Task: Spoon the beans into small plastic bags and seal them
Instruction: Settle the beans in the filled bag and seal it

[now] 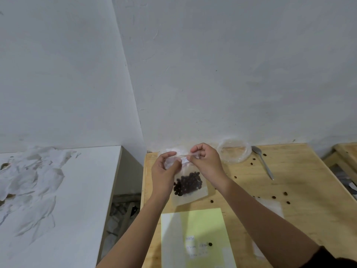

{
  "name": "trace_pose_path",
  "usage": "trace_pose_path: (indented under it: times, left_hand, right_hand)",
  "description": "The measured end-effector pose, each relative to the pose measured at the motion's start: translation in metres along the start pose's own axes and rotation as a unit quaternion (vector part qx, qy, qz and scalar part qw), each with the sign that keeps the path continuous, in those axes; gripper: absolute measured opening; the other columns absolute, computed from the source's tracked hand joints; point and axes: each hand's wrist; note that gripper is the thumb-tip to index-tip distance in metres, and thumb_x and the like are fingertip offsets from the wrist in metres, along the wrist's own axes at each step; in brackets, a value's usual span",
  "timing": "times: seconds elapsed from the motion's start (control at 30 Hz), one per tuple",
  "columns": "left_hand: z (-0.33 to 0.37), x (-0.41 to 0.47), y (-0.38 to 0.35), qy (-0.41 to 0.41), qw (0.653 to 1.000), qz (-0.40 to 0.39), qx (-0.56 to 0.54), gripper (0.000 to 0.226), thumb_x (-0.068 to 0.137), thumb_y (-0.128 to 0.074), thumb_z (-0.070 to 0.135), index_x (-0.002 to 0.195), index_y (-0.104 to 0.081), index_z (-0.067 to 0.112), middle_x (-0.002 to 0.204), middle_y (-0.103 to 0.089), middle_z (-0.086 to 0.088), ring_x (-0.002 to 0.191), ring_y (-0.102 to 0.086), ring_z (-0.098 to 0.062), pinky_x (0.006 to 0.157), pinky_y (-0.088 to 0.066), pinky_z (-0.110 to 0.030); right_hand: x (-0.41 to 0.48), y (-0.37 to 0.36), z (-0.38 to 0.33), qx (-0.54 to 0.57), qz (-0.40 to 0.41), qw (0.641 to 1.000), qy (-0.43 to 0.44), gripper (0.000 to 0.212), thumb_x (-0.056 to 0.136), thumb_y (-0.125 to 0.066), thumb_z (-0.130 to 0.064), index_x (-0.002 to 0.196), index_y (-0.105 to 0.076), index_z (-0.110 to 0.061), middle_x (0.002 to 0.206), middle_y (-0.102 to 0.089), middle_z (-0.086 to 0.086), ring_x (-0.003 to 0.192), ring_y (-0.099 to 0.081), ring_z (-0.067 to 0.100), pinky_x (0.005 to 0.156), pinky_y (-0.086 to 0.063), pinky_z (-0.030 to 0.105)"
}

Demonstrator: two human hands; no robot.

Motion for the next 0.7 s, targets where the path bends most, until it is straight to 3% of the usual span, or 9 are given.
trace_pose_path:
  times: [0.1, 0.23, 0.3, 0.37, 0.4, 0.47, 0.57, 0.7]
  left_hand:
    - [-0.002, 0.012, -0.003, -0.006, 1.000, -0.004, 0.004, 0.019, 0.085, -0.060, -0.006, 0.102, -0.061, 0.002, 0.088, -0.056, 0.008, 0.065, -0.061, 0.003, 0.065, -0.054, -0.017]
    - [-0.012, 0.027, 0.000, -0.015, 0.998, -0.027, 0.046, 0.031, 0.086, -0.061, -0.001, 0.114, -0.053, 0.010, 0.102, -0.052, 0.008, 0.068, -0.059, 0.004, 0.067, -0.054, -0.020]
    - [-0.023, 0.034, 0.006, -0.021, 0.995, -0.039, 0.089, 0.045, 0.085, -0.066, 0.004, 0.123, -0.047, 0.018, 0.118, -0.048, 0.007, 0.092, -0.055, 0.006, 0.080, -0.050, -0.018]
    - [-0.038, 0.042, 0.012, 0.010, 0.995, -0.049, 0.089, 0.055, 0.084, -0.069, 0.008, 0.129, -0.043, 0.024, 0.129, -0.047, 0.003, 0.117, -0.048, -0.007, 0.097, -0.046, -0.029]
    - [-0.044, 0.044, 0.015, 0.026, 0.994, -0.052, 0.089, 0.056, 0.084, -0.069, 0.008, 0.130, -0.042, 0.028, 0.131, -0.047, -0.001, 0.121, -0.048, -0.015, 0.100, -0.046, -0.036]
    - [-0.059, 0.054, 0.019, 0.049, 0.993, -0.045, 0.099, 0.053, 0.086, -0.065, 0.007, 0.128, -0.042, 0.031, 0.128, -0.049, -0.011, 0.117, -0.053, -0.024, 0.096, -0.049, -0.041]
    - [-0.079, 0.076, 0.025, 0.092, 0.990, -0.030, 0.107, 0.050, 0.090, -0.057, 0.001, 0.128, -0.040, 0.028, 0.120, -0.053, -0.016, 0.087, -0.062, -0.018, 0.076, -0.054, -0.027]
    - [-0.099, 0.096, 0.033, 0.113, 0.981, -0.019, 0.158, 0.053, 0.091, -0.054, -0.002, 0.136, -0.036, 0.017, 0.123, -0.053, -0.013, 0.091, -0.060, -0.012, 0.085, -0.052, -0.026]
  right_hand:
    - [0.014, -0.001, 0.001, 0.008, -0.004, 1.000, -0.005, 0.021, 0.082, -0.066, -0.004, 0.081, -0.057, -0.023, 0.085, -0.066, 0.001, 0.086, -0.066, 0.022, 0.079, -0.057, 0.034]
    - [0.031, -0.006, 0.006, 0.020, 0.000, 1.000, -0.008, 0.020, 0.086, -0.060, -0.001, 0.086, -0.057, -0.021, 0.091, -0.066, 0.001, 0.083, -0.064, 0.014, 0.063, -0.050, 0.013]
    - [0.043, -0.010, 0.011, 0.025, 0.011, 1.000, -0.012, 0.018, 0.087, -0.058, -0.002, 0.089, -0.057, -0.020, 0.095, -0.065, 0.001, 0.086, -0.062, 0.012, 0.063, -0.048, 0.011]
    - [0.059, -0.017, 0.018, 0.018, 0.024, 0.999, -0.017, 0.019, 0.086, -0.058, -0.001, 0.090, -0.056, -0.019, 0.096, -0.062, -0.002, 0.089, -0.060, 0.013, 0.063, -0.045, 0.009]
    - [0.064, -0.020, 0.023, 0.014, 0.031, 0.999, -0.021, 0.021, 0.085, -0.058, 0.001, 0.090, -0.055, -0.019, 0.095, -0.060, -0.004, 0.092, -0.058, 0.013, 0.064, -0.044, 0.009]
    - [0.074, -0.029, 0.036, -0.002, 0.032, 0.999, -0.040, 0.022, 0.082, -0.061, 0.001, 0.090, -0.053, -0.018, 0.093, -0.055, -0.009, 0.093, -0.055, 0.013, 0.067, -0.042, 0.011]
    - [0.079, -0.045, 0.061, -0.049, 0.012, 0.996, -0.069, 0.027, 0.081, -0.065, -0.002, 0.099, -0.052, -0.017, 0.101, -0.052, -0.005, 0.095, -0.052, 0.012, 0.069, -0.041, 0.011]
    - [0.079, -0.061, 0.093, -0.125, -0.027, 0.990, -0.052, 0.032, 0.080, -0.068, 0.000, 0.104, -0.053, -0.015, 0.114, -0.044, 0.002, 0.099, -0.049, 0.013, 0.073, -0.041, 0.003]
Point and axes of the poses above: each hand's wrist, its own x-axis towards the middle knuckle, its own y-axis out of the back of the hand, z = x × y
